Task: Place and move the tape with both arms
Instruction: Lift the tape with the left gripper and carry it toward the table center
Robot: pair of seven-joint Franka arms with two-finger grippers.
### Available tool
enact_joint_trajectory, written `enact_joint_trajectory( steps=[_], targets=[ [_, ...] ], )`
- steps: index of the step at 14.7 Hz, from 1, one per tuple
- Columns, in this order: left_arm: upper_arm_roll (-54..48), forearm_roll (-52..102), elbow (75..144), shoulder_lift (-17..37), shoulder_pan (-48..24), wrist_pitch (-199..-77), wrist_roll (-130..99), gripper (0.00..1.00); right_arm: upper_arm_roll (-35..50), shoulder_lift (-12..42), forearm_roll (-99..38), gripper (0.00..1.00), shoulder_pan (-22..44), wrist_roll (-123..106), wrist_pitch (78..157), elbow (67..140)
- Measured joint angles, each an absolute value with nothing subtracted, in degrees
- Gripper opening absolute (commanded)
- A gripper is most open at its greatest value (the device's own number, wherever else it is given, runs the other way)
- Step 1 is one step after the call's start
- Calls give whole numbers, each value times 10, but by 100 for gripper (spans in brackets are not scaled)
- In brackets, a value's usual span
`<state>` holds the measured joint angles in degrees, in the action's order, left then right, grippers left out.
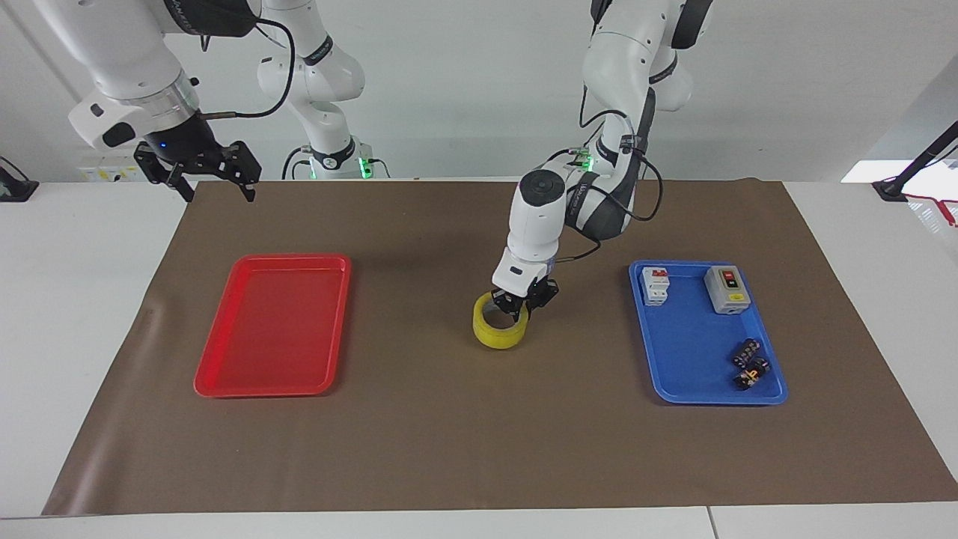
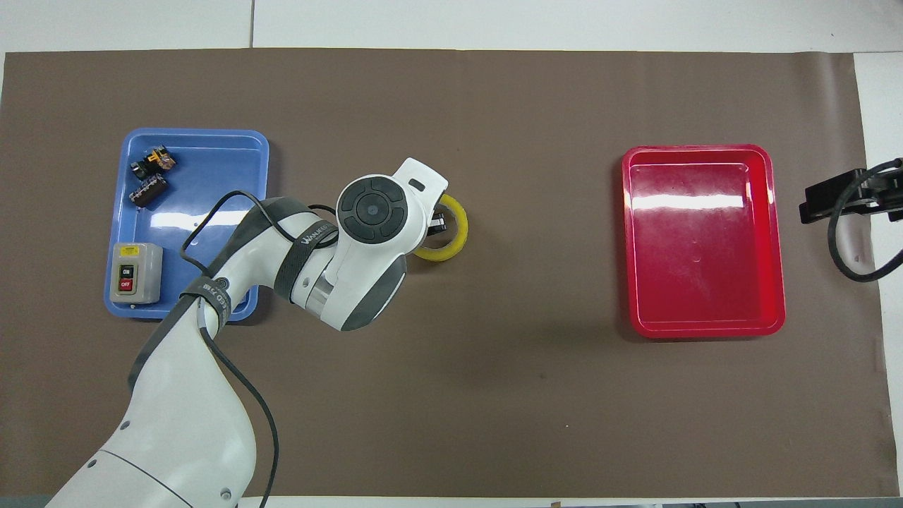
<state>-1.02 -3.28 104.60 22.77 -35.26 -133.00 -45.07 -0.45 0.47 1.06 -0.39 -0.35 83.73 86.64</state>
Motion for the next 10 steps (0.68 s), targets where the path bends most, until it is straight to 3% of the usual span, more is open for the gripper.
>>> enact_joint_trajectory(
  steps=[4,5,7,8,10],
  targets=[
    [-10,-33,1046,234,-355,-1343,-451,0,-5,5,11,100,-4,-4,837,866],
    [-10,-33,1046,235,-356,-1344,-451,15,-5,5,11,100,-4,-4,837,866],
    [-10,-33,1046,236,-360,-1344,-451,74,-5,5,11,100,-4,-4,837,866],
    [-10,-33,1046,236,-361,-1344,-451,96,-5,5,11,100,-4,-4,837,866],
    [-10,-33,1046,236,-363,-1344,-451,100,-5,5,11,100,-4,-4,837,866]
  ],
)
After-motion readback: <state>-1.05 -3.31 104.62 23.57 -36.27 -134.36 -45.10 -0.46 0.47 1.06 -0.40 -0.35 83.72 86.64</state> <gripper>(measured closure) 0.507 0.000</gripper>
